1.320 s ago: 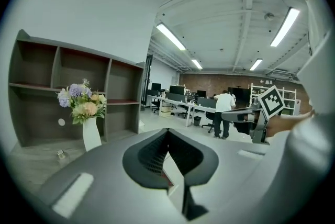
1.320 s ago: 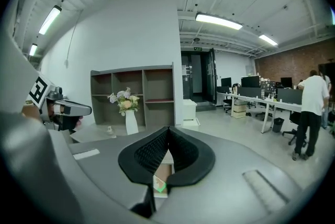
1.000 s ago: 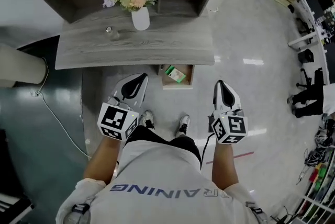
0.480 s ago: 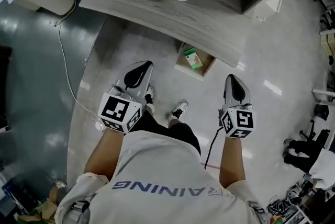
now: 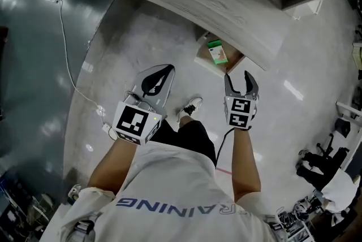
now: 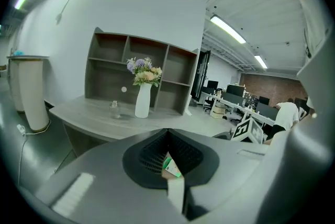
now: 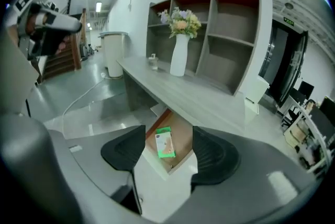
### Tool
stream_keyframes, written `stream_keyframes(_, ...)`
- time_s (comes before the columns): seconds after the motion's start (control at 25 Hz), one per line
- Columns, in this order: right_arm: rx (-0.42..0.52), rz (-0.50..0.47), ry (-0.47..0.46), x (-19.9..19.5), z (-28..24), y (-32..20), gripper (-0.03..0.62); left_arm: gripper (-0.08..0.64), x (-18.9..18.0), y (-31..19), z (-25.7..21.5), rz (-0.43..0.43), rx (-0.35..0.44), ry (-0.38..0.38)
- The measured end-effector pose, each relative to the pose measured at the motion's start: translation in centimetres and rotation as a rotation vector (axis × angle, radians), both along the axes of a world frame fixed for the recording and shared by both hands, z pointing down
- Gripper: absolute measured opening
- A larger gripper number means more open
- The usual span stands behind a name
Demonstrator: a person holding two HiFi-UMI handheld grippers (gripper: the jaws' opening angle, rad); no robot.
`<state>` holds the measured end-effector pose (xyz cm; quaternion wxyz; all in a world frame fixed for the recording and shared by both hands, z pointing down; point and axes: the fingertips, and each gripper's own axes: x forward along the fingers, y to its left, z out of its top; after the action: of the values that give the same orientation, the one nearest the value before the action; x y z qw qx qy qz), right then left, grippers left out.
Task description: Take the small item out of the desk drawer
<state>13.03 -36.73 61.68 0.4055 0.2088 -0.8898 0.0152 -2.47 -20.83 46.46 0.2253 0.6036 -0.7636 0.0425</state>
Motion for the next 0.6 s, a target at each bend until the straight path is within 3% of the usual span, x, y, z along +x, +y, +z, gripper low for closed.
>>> stream_keyframes(0.36,0.04,-0.007,0.244,-3.9,14.7,-1.2,0.365,-0.002,-1.2,1.8,5.9,-0.033,-0.069,0.055)
stream_keyframes(0.6,0.081,-0.001,0.352,-5.1,21.0,-2.4,0.376,-0.002,-1.2,2.7,8.6,-0.047,-0.101,0.103)
